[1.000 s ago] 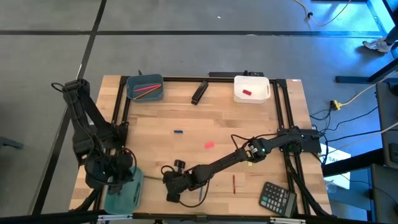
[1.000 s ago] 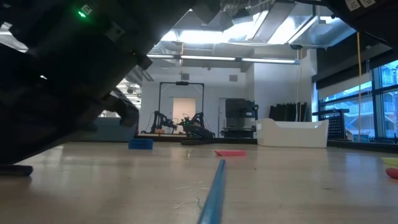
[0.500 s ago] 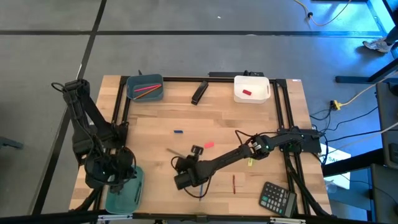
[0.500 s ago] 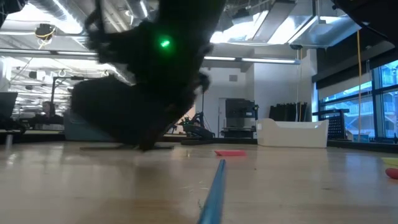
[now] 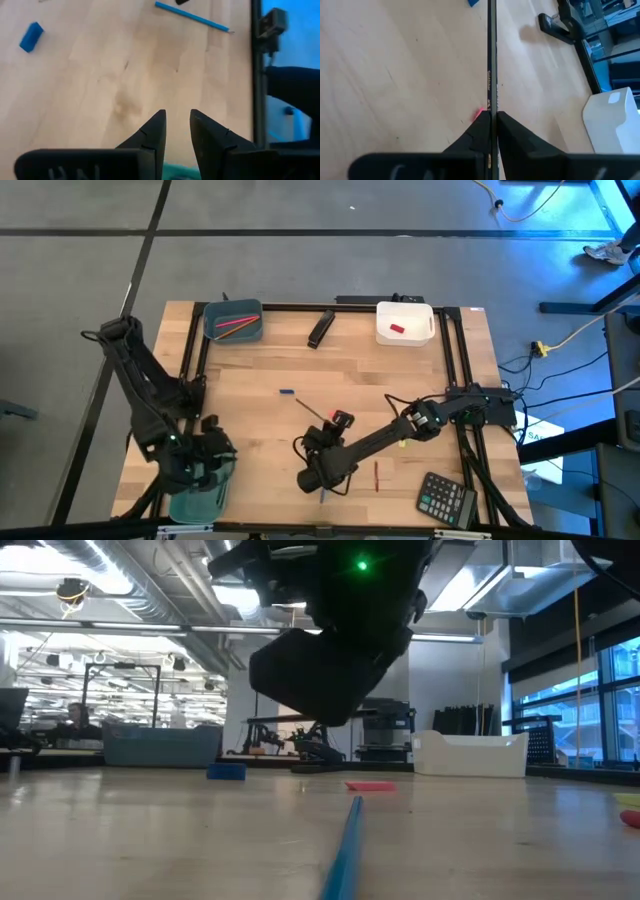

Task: Sort crayons/erasers/pens/pencils in bins
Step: Put the black pencil into the blue bin

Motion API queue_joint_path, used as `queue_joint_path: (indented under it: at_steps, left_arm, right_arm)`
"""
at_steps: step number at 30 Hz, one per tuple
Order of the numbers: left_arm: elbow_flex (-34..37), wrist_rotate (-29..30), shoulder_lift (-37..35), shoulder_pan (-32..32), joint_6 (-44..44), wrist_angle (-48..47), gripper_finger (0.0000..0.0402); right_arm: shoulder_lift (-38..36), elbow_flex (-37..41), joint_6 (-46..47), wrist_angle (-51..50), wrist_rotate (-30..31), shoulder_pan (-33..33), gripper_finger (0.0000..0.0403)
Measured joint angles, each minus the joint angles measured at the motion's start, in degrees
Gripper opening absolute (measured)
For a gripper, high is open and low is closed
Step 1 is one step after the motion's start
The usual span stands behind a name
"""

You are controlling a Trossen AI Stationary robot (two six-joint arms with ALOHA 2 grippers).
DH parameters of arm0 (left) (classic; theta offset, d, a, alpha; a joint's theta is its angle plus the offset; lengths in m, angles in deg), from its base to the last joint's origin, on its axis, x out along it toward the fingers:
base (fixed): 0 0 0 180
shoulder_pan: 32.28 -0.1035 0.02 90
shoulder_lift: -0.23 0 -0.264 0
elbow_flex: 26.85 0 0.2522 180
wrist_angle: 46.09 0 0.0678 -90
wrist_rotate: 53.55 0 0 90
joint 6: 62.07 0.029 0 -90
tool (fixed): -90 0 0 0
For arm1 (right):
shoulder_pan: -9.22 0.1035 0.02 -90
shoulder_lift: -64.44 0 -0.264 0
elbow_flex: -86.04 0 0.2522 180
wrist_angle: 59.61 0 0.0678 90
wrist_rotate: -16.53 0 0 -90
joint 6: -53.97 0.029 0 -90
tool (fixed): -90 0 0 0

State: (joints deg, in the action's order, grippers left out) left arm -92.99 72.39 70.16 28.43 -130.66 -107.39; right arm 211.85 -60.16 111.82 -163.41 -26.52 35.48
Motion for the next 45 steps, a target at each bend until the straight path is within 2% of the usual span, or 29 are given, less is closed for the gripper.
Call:
queue_joint_path:
  at_steps: [5,12,17,23,29,32,35,38,41,45]
  left_arm:
    - [0.0,0.2,2.7,-5.0,7.0,2.1,0.0094]
    - [0.0,0.6,4.1,-12.2,17.0,4.2,0.0104]
    - [0.0,-1.1,4.3,-15.1,21.3,5.3,0.0105]
    - [0.0,-2.9,4.4,-16.5,22.6,5.3,0.0105]
    - [0.0,-3.0,4.4,-15.9,22.3,5.3,0.0105]
    - [0.0,-3.1,4.4,-15.9,22.2,5.3,0.0105]
    - [0.0,-3.0,4.4,-15.9,22.2,5.1,0.0105]
    - [0.0,-3.0,4.3,-15.9,22.2,5.1,0.0105]
    - [0.0,-3.1,4.3,-15.6,22.2,4.9,0.0105]
    - [0.0,-2.7,4.3,-15.3,22.2,4.7,0.0105]
  right_arm:
    - [-0.2,2.0,1.6,1.5,-0.3,0.2,0.0034]
    - [-0.1,7.1,-7.0,21.0,-7.3,1.1,0.0035]
    - [-0.3,9.0,-8.5,24.7,-9.8,1.1,0.0035]
    - [-0.3,9.0,-11.3,22.9,-11.4,1.8,0.0035]
    - [-0.3,9.2,-3.7,2.3,-12.1,3.6,0.0035]
    - [-1.8,9.6,-0.4,0.1,-10.4,4.2,0.0035]
    - [-6.6,13.8,0.6,2.7,-8.2,4.6,0.0035]
    - [-12.5,22.2,3.3,7.8,-7.9,4.7,0.0035]
    - [-19.9,33.2,1.3,21.4,-9.2,4.5,0.0035]
    - [-29.8,48.8,-4.2,41.4,-14.2,4.1,0.0035]
